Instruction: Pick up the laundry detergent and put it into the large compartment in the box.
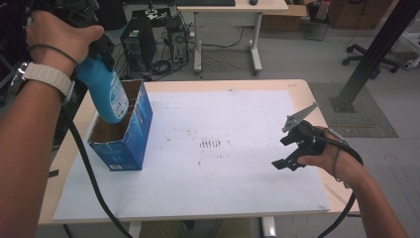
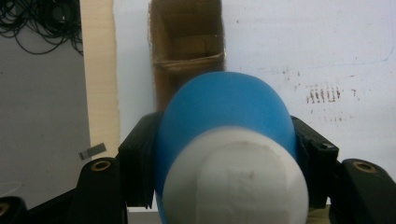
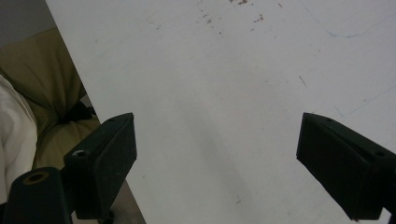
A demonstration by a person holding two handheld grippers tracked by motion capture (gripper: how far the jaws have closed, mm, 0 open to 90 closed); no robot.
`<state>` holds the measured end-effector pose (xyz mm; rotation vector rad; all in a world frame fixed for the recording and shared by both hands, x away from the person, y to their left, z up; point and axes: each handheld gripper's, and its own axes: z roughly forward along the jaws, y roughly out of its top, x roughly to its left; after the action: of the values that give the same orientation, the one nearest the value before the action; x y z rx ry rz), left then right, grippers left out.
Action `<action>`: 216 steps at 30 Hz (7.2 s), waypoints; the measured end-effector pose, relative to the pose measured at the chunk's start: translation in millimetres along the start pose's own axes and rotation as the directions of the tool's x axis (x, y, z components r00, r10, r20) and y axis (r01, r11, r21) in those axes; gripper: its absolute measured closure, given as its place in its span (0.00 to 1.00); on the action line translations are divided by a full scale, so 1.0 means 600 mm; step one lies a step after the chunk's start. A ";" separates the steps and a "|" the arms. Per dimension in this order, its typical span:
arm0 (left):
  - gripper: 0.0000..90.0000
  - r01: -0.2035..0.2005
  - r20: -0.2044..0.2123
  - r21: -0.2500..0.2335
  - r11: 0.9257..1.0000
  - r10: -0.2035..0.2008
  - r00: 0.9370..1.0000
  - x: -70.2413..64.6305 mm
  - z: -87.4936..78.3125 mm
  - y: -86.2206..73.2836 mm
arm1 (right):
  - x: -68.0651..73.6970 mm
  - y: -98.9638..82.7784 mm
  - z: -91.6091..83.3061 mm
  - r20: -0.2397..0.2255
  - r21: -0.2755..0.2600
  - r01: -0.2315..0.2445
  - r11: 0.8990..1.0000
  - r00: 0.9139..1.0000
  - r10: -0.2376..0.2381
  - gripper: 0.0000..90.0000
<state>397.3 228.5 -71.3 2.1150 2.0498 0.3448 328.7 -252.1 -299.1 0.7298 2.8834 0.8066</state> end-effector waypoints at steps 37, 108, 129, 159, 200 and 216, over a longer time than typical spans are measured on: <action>0.41 0.005 -0.026 0.032 0.999 -0.005 1.000 0.030 0.130 -0.010 | -0.005 0.001 0.007 -0.004 0.014 -0.015 1.000 1.000 0.015 0.14; 0.41 -0.074 -0.033 0.099 0.992 0.078 0.996 0.025 0.322 -0.053 | -0.004 -0.004 0.019 -0.012 0.034 -0.037 0.999 0.999 0.037 0.14; 0.41 -0.072 -0.021 0.105 0.992 0.074 0.997 0.031 0.340 -0.057 | -0.002 -0.001 0.021 -0.014 0.040 -0.037 0.999 0.999 0.037 0.14; 0.34 -0.066 -0.014 0.107 0.992 0.068 0.998 0.038 0.349 -0.054 | -0.003 -0.004 0.027 -0.020 0.051 -0.042 0.998 0.999 0.043 0.14; 0.26 -0.092 0.019 0.068 0.993 0.091 0.996 0.042 0.339 -0.058 | 0.003 -0.001 0.025 -0.019 0.054 -0.039 0.998 0.999 0.040 0.14; 0.21 -0.087 0.044 0.050 0.995 0.085 0.995 0.045 0.321 -0.060 | 0.008 0.002 0.023 -0.015 0.051 -0.032 0.998 0.999 0.033 0.14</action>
<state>418.7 263.6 -264.6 2.2268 1.9697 0.2591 327.2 -242.4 -309.9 0.7811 2.9239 0.7484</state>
